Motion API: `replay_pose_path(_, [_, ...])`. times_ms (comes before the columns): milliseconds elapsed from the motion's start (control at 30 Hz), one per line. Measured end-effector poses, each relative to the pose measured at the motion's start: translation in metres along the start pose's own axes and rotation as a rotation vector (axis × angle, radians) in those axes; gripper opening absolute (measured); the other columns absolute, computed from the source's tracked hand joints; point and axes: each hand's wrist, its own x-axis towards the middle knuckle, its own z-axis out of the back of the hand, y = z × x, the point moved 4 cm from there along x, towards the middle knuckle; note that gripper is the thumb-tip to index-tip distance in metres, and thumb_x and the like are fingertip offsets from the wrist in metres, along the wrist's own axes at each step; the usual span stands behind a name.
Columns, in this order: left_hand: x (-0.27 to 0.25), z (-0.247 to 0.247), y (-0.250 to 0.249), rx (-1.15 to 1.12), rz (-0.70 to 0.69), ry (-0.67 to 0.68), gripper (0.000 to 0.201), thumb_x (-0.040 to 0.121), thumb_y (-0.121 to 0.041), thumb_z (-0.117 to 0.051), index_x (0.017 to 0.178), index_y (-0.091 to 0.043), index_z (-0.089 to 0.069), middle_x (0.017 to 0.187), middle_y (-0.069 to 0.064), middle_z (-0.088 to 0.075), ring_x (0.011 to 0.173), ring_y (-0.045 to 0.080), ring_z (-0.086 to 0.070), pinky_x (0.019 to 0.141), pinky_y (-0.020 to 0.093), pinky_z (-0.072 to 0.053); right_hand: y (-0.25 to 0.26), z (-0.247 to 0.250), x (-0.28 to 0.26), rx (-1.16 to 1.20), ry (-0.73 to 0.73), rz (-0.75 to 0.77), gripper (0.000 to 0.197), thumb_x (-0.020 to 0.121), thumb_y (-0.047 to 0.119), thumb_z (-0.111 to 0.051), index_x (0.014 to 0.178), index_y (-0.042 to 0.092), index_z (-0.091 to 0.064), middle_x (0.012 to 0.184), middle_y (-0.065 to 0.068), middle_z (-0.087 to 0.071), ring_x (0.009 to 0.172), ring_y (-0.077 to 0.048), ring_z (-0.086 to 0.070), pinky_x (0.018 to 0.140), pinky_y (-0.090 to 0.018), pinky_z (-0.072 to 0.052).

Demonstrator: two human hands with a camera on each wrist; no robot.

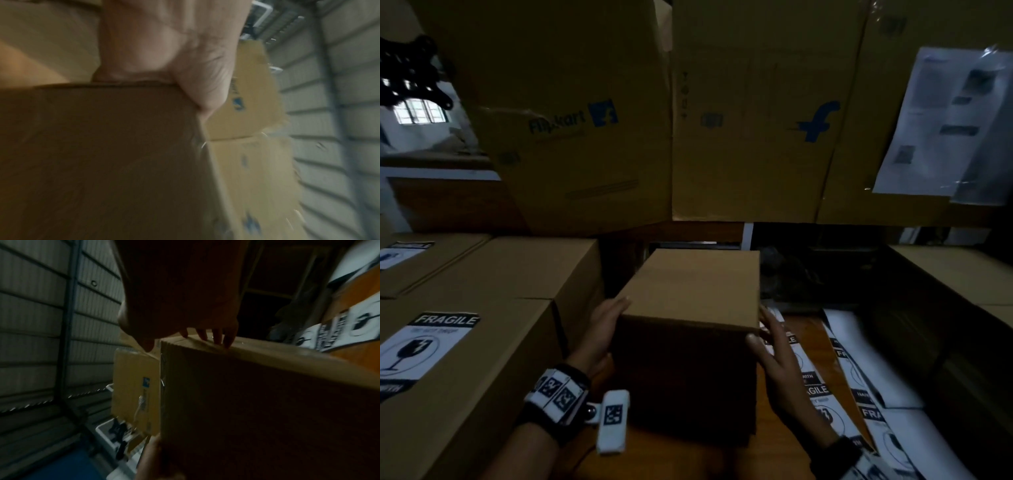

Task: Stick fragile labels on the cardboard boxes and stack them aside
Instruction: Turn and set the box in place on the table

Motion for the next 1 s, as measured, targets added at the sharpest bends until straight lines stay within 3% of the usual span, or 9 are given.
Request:
replay_pose_path(167, [0.017,0.022,0.02,-0.302,0.139,-0.076,0.034,0.102,-0.035,-0.041,0.11,-0.01,-0.063,0.094,0.014,-0.071,0.094,0.029,-0.061,0.076,0.04,-0.047,0.05,-0.037,0.013,-0.567,0.176,0.346,0.079,0.083,0.06,-0.046,0.153,0.041,-0.015,0.162,0.013,-0.012,0.146,-0.015,-0.017,0.115,-0.037,-0.019])
replay_pose_path(233, [0.018,0.027,0.027,-0.33,0.169,-0.099,0.037,0.101,-0.036,-0.042,0.111,-0.006,-0.062,0.088,0.015,-0.071,0.092,0.03,-0.061,0.076,0.041,-0.047,0.059,-0.048,0.019,-0.668,0.246,0.338,0.084,0.085,0.048,-0.052,0.154,0.039,-0.005,0.163,0.015,-0.001,0.144,-0.016,-0.01,0.114,-0.039,-0.016])
replay_pose_path(333, [0.018,0.027,0.028,-0.334,0.151,-0.112,0.037,0.101,-0.036,-0.043,0.115,-0.008,-0.061,0.104,0.016,-0.065,0.096,0.03,-0.06,0.076,0.041,-0.047,0.054,-0.043,0.033,-0.684,0.252,0.254,0.091,0.088,0.036,-0.062,0.154,0.035,0.0,0.163,0.013,0.0,0.146,-0.013,-0.007,0.116,-0.038,-0.013])
replay_pose_path(433, [0.023,0.025,0.017,-0.276,0.038,-0.183,0.041,0.092,-0.047,-0.057,0.12,-0.018,-0.064,0.113,0.012,-0.067,0.107,0.03,-0.062,0.086,0.043,-0.05,0.032,-0.026,0.049,-0.474,0.218,0.143,0.087,0.086,0.051,-0.063,0.154,0.034,-0.013,0.162,0.007,-0.016,0.145,-0.008,-0.018,0.118,-0.033,-0.02])
replay_pose_path(567, [-0.016,-0.017,-0.01,0.163,-0.367,-0.311,0.034,0.092,-0.053,-0.054,0.116,-0.03,-0.058,0.127,0.002,-0.054,0.118,0.021,-0.051,0.099,0.039,-0.041,-0.006,0.004,0.062,0.095,0.055,-0.199,0.063,0.086,0.06,-0.061,0.14,0.042,-0.035,0.148,0.004,-0.045,0.127,-0.012,-0.049,0.105,-0.041,-0.043])
replay_pose_path(667, [-0.072,-0.082,-0.021,0.616,-0.655,-0.273,0.075,0.083,-0.067,-0.039,0.144,-0.024,-0.042,0.146,0.004,-0.037,0.13,0.019,-0.035,0.107,0.038,-0.03,-0.033,0.021,0.058,0.234,-0.094,-0.435,0.059,0.096,0.056,-0.043,0.149,0.032,-0.031,0.143,-0.001,-0.043,0.13,-0.026,-0.044,0.089,-0.041,-0.044])
replay_pose_path(800, [-0.095,-0.13,0.005,1.056,-0.694,-0.099,0.082,0.08,-0.064,-0.03,0.154,-0.036,-0.01,0.163,0.001,-0.011,0.144,0.027,-0.013,0.116,0.046,-0.019,-0.043,0.037,0.045,0.231,-0.212,-0.531,0.06,0.102,0.052,-0.028,0.149,0.016,-0.036,0.151,-0.017,-0.04,0.135,-0.038,-0.042,0.092,-0.046,-0.042])
replay_pose_path(867, [-0.099,-0.146,0.01,1.181,-0.72,-0.059,0.08,0.084,-0.061,-0.036,0.153,-0.036,-0.002,0.163,0.001,-0.002,0.146,0.026,-0.01,0.116,0.048,-0.02,-0.046,0.041,0.034,0.288,-0.237,-0.566,0.059,0.103,0.054,-0.023,0.15,0.02,-0.034,0.153,-0.015,-0.038,0.136,-0.037,-0.04,0.099,-0.049,-0.039])
replay_pose_path(1000, [-0.089,-0.151,0.009,1.216,-0.75,-0.058,0.077,0.087,-0.059,-0.04,0.153,-0.031,-0.012,0.163,0.003,-0.008,0.146,0.026,-0.015,0.114,0.049,-0.019,-0.044,0.047,0.023,0.312,-0.252,-0.569,0.057,0.102,0.056,-0.021,0.147,0.026,-0.036,0.152,-0.016,-0.038,0.131,-0.038,-0.043,0.096,-0.052,-0.042])
